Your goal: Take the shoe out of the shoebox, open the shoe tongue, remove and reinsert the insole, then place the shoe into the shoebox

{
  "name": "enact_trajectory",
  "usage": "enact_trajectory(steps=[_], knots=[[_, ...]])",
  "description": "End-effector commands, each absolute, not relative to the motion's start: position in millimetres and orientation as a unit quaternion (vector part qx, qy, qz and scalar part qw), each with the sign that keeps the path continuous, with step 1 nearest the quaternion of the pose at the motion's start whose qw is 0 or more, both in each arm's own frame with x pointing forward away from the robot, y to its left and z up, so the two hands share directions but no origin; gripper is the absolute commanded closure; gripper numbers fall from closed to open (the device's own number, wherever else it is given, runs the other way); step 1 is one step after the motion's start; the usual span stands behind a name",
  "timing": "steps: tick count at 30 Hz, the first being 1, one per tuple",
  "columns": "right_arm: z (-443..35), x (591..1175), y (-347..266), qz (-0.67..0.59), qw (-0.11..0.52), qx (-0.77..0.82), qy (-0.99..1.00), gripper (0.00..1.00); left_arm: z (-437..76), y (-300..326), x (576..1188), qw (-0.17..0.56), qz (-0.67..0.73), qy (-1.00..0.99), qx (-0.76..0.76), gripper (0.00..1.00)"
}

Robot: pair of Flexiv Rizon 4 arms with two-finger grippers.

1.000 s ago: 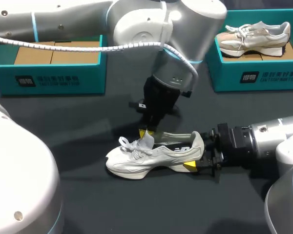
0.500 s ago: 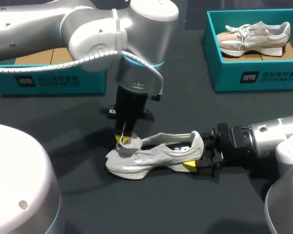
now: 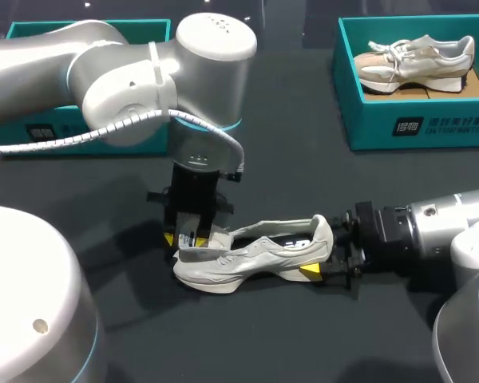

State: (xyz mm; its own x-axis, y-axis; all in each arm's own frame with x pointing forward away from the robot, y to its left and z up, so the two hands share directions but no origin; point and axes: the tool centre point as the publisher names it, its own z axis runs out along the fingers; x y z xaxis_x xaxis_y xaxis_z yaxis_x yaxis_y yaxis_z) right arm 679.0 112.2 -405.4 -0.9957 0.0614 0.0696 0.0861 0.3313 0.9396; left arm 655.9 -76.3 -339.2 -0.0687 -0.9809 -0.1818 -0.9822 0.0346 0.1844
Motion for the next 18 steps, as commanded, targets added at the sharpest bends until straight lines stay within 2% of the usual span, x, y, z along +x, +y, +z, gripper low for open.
enact_trajectory(steps=[1,12,18], knots=[[-405.0,678.5,111.9,-0.575,0.011,-0.046,-0.817,1.0,-348.1,-63.5,654.1,0.005,0.128,0.722,-0.68,0.55],[-405.0,678.5,111.9,-0.575,0.011,-0.046,-0.817,1.0,-338.3,-37.7,668.7,0.005,0.13,0.741,-0.659,0.52],[-405.0,678.5,111.9,-0.575,0.011,-0.046,-0.817,1.0,-296.1,-40.7,680.0,-0.015,0.08,0.775,-0.627,0.52]])
